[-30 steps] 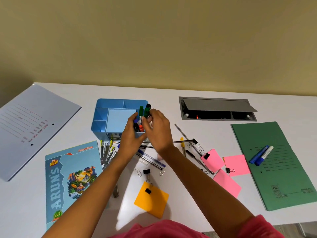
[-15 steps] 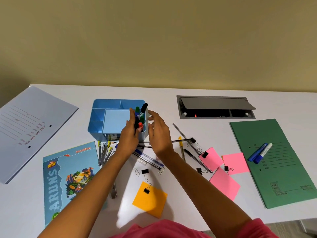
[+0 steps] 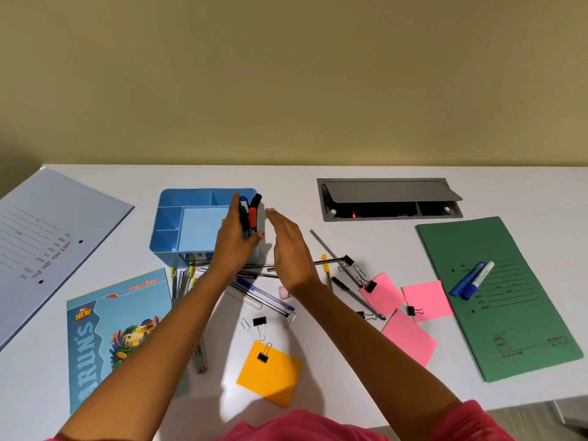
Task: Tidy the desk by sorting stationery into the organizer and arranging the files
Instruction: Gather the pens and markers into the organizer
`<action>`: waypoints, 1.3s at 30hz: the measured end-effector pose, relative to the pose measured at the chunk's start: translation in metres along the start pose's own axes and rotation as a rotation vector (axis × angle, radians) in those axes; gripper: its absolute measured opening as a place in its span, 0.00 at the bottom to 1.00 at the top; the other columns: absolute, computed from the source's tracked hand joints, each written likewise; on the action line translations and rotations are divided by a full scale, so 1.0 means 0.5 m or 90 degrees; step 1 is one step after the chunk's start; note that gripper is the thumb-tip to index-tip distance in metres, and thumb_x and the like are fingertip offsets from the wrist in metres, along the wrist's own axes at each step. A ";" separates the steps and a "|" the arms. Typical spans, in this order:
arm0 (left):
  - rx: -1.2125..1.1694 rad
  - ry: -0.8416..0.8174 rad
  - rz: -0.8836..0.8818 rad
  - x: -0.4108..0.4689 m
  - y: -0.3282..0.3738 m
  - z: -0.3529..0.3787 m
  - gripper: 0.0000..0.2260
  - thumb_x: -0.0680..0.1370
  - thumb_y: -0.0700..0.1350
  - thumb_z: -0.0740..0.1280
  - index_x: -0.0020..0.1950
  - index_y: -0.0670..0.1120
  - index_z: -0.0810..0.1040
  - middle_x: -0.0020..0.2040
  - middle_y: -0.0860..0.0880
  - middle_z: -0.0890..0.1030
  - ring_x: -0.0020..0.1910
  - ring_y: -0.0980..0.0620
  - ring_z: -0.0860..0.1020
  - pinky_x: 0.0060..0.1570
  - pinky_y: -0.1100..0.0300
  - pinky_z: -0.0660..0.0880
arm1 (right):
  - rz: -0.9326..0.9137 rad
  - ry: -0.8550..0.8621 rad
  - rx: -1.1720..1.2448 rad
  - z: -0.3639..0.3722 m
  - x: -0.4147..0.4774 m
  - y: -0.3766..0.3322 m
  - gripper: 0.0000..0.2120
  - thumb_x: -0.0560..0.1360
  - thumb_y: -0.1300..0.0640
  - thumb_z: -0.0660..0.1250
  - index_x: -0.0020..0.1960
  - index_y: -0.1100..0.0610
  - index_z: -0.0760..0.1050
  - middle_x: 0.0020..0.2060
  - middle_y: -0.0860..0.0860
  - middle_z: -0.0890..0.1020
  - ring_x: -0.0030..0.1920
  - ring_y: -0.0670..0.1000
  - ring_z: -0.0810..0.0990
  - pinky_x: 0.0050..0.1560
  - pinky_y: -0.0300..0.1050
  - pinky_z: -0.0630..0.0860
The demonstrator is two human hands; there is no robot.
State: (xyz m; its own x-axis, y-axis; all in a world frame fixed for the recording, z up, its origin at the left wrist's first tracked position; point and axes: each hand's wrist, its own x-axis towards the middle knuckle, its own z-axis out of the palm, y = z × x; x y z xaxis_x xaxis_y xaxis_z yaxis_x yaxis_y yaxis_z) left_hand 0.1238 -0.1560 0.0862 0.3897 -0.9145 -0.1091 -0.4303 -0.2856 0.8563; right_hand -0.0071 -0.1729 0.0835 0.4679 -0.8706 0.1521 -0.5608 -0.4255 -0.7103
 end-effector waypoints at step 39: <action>0.017 0.082 0.059 0.013 0.023 0.025 0.21 0.73 0.41 0.72 0.65 0.46 0.74 0.57 0.45 0.69 0.51 0.54 0.70 0.56 0.62 0.70 | 0.581 0.438 -0.096 -0.291 -0.251 0.420 0.11 0.70 0.72 0.69 0.51 0.66 0.76 0.55 0.64 0.72 0.52 0.63 0.73 0.54 0.49 0.71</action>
State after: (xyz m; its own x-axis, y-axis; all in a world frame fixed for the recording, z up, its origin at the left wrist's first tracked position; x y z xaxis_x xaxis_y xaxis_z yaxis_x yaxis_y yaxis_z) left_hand 0.1112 -0.1690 0.0892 0.4476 -0.8935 0.0368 -0.4899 -0.2106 0.8460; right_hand -0.2833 -0.1891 0.0153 -0.5999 -0.8001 0.0002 -0.5968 0.4473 -0.6662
